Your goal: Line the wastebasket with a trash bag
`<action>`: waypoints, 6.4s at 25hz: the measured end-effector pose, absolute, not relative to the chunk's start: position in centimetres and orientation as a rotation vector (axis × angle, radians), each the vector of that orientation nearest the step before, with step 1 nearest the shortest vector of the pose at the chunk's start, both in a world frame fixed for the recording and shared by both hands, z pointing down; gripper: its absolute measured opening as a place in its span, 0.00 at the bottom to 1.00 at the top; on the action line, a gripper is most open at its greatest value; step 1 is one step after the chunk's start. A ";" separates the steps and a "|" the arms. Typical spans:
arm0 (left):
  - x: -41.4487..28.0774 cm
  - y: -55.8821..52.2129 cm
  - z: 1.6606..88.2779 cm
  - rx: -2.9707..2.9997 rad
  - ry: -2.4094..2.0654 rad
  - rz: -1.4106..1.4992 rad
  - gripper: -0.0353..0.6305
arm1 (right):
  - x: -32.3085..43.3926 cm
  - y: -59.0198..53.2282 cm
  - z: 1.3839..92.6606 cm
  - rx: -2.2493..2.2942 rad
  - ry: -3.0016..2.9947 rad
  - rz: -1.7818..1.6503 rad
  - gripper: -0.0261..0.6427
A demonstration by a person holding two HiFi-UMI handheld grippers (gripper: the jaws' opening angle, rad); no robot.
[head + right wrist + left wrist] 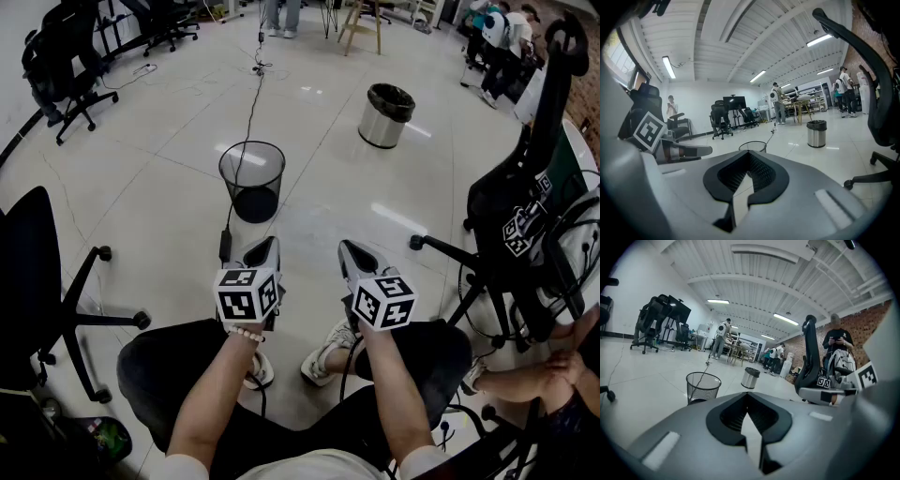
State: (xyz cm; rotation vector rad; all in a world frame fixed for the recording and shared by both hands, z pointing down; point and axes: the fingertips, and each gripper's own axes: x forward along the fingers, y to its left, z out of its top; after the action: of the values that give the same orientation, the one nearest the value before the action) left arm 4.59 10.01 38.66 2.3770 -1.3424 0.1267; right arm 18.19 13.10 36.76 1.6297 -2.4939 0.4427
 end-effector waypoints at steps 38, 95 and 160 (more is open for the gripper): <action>11.2 -7.0 62.3 2.225 -1.171 0.482 0.38 | 32.3 -6.2 58.0 1.689 -1.961 0.612 0.33; -6.3 -22.4 50.1 1.992 -0.941 0.459 0.08 | 7.3 -30.7 45.2 1.097 -2.147 0.252 0.04; -13.5 -26.1 49.7 2.031 -1.121 0.487 0.70 | -2.8 -26.0 53.5 0.207 -1.953 0.079 0.04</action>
State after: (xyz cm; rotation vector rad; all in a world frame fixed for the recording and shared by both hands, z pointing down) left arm -13.51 -26.12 49.74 2.0310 -1.1212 0.4865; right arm -2.84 -26.01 53.47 0.2069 -1.9531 0.0790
